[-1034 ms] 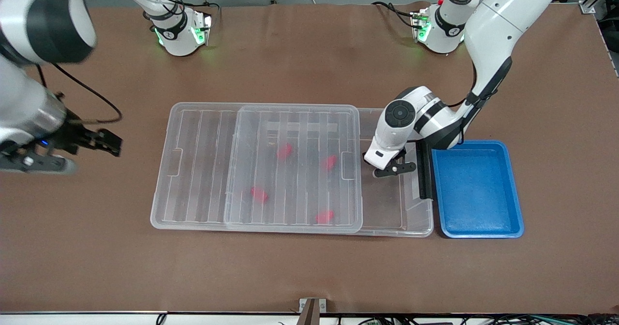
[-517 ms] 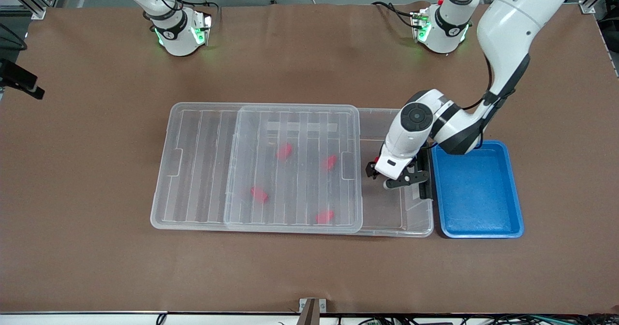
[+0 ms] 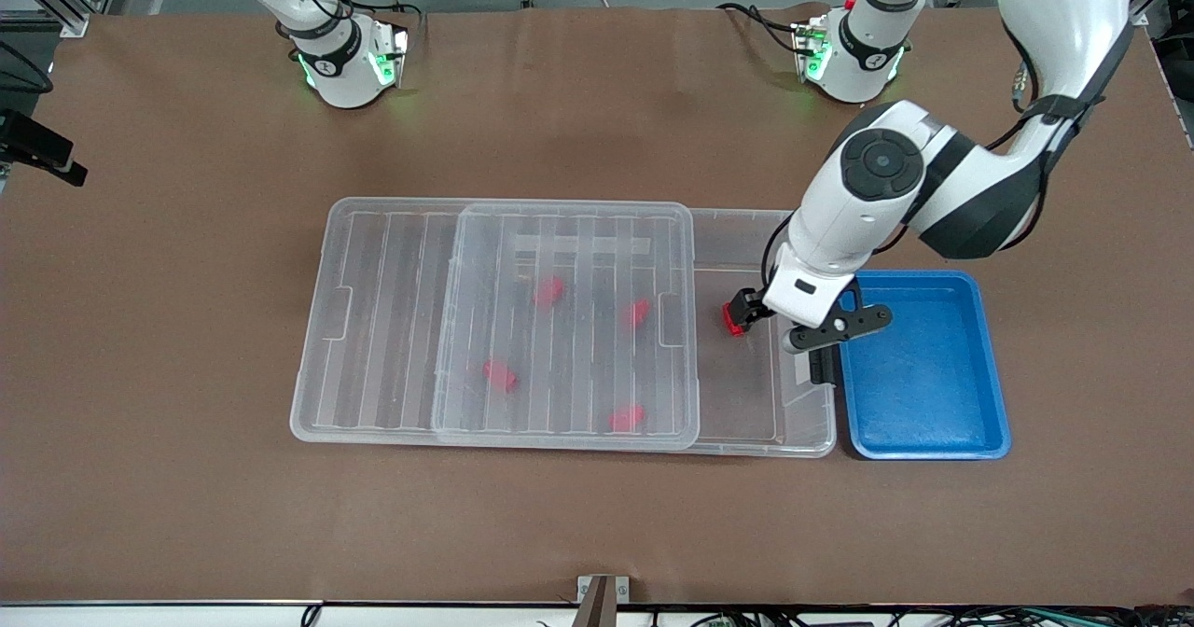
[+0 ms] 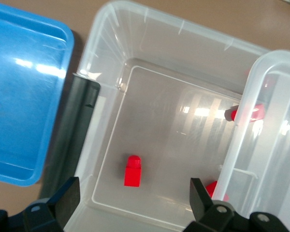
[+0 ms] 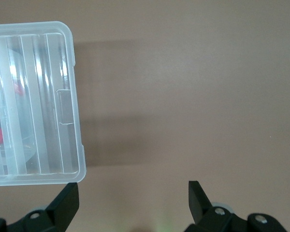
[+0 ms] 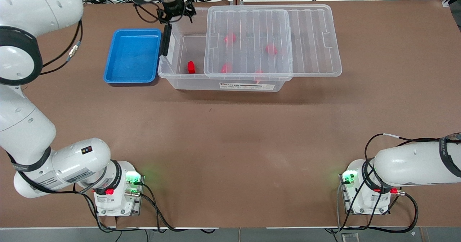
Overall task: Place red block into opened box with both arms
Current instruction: 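Raise the left gripper back to rest while the right gripper reaches the lid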
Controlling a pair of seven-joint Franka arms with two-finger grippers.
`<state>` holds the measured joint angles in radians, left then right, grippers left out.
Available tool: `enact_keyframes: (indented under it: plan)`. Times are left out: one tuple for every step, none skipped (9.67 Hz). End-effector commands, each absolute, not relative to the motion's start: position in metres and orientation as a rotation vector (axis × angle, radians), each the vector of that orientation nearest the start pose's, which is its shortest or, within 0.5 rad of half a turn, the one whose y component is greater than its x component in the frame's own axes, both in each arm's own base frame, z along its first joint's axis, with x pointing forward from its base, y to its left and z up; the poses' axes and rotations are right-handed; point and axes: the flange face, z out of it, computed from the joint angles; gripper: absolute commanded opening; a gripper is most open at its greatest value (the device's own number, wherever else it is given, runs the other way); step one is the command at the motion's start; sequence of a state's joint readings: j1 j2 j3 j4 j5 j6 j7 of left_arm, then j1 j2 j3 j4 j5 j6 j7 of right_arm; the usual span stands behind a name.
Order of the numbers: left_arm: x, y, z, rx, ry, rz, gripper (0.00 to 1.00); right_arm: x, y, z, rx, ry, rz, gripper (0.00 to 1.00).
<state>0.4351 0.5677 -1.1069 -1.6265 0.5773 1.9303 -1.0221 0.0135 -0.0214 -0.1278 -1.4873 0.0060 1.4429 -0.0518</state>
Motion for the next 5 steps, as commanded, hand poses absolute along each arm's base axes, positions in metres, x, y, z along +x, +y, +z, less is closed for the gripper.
enact_keyframes:
  plan:
    - [0.613,-0.245,0.482,-3.109,-0.251,-0.023,1.00,0.528,-0.061,0.663,-3.119,0.091,0.022,1.00]
    - [0.622,-0.218,0.507,-3.088,-0.117,0.010,1.00,0.528,-0.061,0.663,-3.118,0.093,0.019,1.00]
    - [0.624,-0.199,0.529,-3.073,-0.044,0.018,1.00,0.528,-0.061,0.663,-3.116,0.092,0.024,1.00]
    - [0.625,-0.176,0.554,-3.059,-0.032,-0.029,1.00,0.527,-0.061,0.663,-3.116,0.090,0.024,1.00]
    - [0.619,-0.163,0.579,-3.033,-0.007,-0.091,1.00,0.528,-0.062,0.663,-3.116,0.092,0.021,1.00]
